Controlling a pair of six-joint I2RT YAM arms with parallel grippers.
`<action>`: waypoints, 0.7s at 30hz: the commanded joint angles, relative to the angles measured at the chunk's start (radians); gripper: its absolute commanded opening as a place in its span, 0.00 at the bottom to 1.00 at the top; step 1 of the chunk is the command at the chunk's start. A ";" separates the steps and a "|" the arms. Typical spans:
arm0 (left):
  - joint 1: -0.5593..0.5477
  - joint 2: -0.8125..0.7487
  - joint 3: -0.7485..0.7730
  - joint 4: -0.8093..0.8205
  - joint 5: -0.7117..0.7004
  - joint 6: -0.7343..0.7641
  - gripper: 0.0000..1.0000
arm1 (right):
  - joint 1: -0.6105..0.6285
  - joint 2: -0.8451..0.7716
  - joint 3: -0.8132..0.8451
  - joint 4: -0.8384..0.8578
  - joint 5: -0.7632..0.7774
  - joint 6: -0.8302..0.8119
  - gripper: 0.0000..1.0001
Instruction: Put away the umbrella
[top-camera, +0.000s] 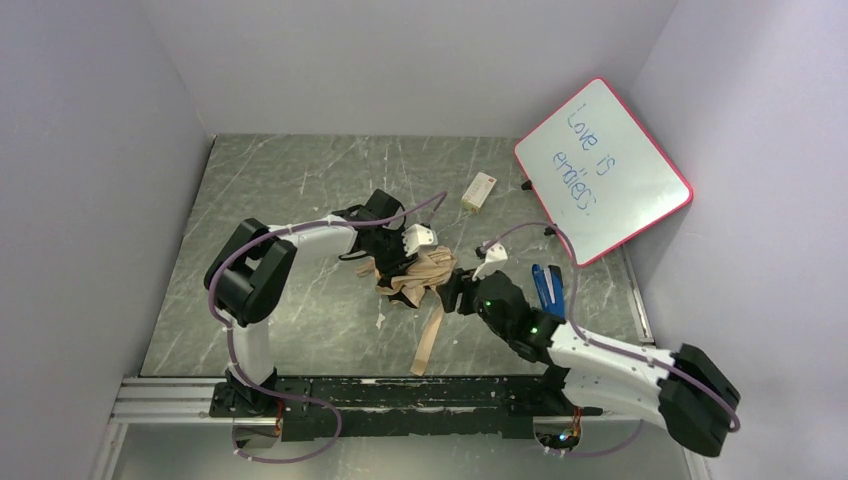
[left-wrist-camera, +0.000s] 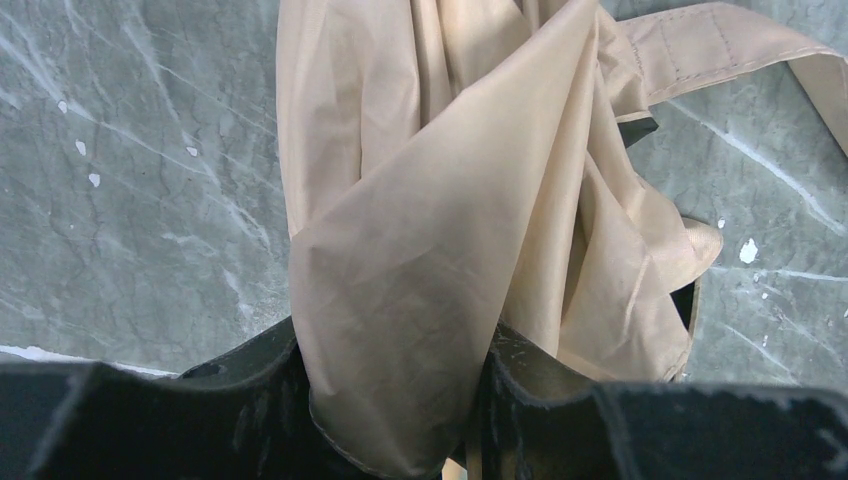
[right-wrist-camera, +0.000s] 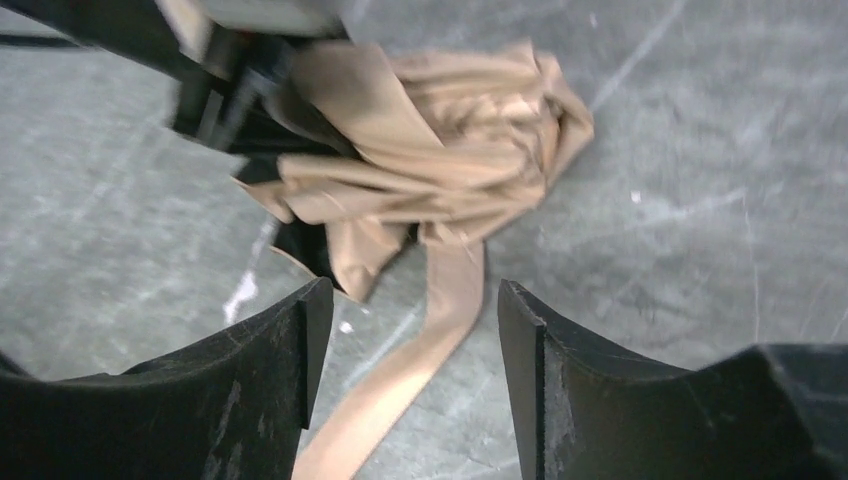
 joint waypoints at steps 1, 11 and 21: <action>-0.001 0.080 -0.007 -0.027 -0.094 -0.012 0.05 | 0.006 0.131 0.012 -0.022 0.058 0.206 0.67; -0.001 0.081 -0.004 -0.025 -0.090 -0.016 0.05 | 0.014 0.404 0.045 0.126 0.105 0.186 0.71; -0.001 0.082 0.005 -0.030 -0.077 -0.025 0.05 | 0.037 0.548 0.097 0.155 0.108 0.083 0.58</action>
